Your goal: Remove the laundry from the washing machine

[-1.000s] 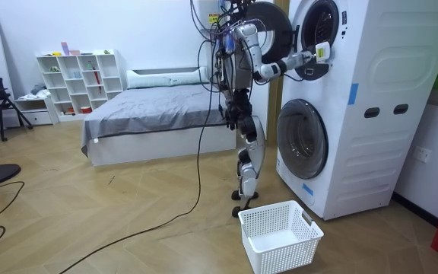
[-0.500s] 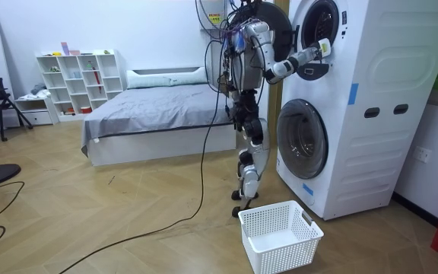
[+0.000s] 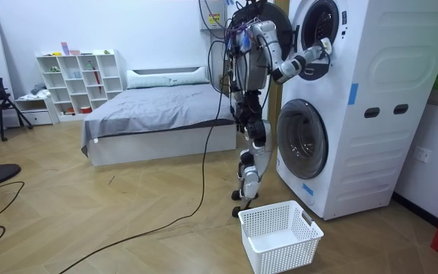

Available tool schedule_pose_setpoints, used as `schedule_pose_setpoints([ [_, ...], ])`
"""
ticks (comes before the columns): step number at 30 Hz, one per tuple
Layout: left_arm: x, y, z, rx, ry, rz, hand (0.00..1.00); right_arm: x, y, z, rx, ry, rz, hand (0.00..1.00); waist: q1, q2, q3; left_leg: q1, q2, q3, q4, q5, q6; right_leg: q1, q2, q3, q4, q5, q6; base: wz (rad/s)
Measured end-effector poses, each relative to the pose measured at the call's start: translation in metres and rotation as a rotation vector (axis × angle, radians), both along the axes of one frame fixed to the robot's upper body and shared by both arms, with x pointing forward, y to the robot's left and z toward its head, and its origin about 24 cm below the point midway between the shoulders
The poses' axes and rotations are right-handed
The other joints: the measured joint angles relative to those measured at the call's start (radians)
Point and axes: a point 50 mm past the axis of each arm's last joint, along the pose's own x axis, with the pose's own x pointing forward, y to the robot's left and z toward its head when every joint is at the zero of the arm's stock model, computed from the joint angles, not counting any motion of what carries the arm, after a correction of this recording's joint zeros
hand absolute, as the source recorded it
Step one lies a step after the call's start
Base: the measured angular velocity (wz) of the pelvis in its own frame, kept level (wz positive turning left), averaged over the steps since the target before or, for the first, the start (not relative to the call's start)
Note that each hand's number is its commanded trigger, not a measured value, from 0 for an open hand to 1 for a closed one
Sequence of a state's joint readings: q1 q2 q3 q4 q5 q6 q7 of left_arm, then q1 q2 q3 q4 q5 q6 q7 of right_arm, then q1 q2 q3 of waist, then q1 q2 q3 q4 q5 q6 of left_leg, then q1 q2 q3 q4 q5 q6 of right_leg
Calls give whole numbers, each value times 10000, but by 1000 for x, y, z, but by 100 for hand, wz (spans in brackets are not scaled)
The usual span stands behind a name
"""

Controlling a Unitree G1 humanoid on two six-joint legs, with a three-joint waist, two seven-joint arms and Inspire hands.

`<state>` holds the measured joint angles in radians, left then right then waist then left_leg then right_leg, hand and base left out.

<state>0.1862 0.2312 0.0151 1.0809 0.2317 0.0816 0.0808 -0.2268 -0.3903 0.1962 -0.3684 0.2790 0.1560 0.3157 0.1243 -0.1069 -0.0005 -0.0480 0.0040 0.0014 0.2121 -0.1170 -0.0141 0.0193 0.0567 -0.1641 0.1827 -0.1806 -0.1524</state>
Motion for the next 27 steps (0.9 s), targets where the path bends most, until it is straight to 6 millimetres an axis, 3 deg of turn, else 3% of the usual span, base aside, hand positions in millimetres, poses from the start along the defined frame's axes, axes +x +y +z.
schedule_pose_setpoints([
  [6,0,0,0,-97,50,21,0,-2,5,1,-61,-6,528,0,183,-5,-5,-14,60,-1,7,-5,-95,14,96,-19,42,-34,-25,0],
  [9,-1,-1,0,-229,108,-19,0,-4,22,3,-331,-14,1607,0,215,-14,-10,40,123,-21,-113,19,-135,75,152,-45,62,-245,485,7],
  [10,-1,-1,-1,-274,137,-51,0,-5,29,3,-412,-4,2122,0,257,-54,-41,89,156,-21,-132,24,-144,152,166,-94,46,-329,765,22],
  [11,-1,-1,-1,-343,159,-66,0,-8,38,4,-392,-43,2652,0,339,-132,-106,100,172,-19,-131,4,-176,171,165,-150,48,-388,882,22],
  [13,1,-1,-1,-482,158,-112,0,-12,44,8,-357,-177,3262,0,536,-205,-146,152,196,-24,-130,-63,-280,234,172,-295,46,-363,860,26],
  [15,-1,-2,-2,-615,308,-96,0,-15,48,9,-334,-167,3778,0,648,-254,-132,257,194,-22,-144,-142,-362,404,172,-412,35,-358,852,38],
  [18,-2,-3,-3,-763,492,-78,0,-17,52,10,-453,-164,4313,0,718,-191,-64,447,181,-13,-123,-304,-295,648,166,-416,12,-357,850,32],
  [23,5,-3,-2,-894,363,-157,0,-19,55,11,-667,-201,4916,0,784,-90,161,384,67,63,-119,-414,-182,662,57,-416,16,-369,869,3],
  [27,12,-3,-2,-998,258,-233,0,-23,60,8,-752,-47,5362,0,759,-120,154,327,-27,121,-100,-481,-64,646,-31,-353,15,-450,1010,-1],
])
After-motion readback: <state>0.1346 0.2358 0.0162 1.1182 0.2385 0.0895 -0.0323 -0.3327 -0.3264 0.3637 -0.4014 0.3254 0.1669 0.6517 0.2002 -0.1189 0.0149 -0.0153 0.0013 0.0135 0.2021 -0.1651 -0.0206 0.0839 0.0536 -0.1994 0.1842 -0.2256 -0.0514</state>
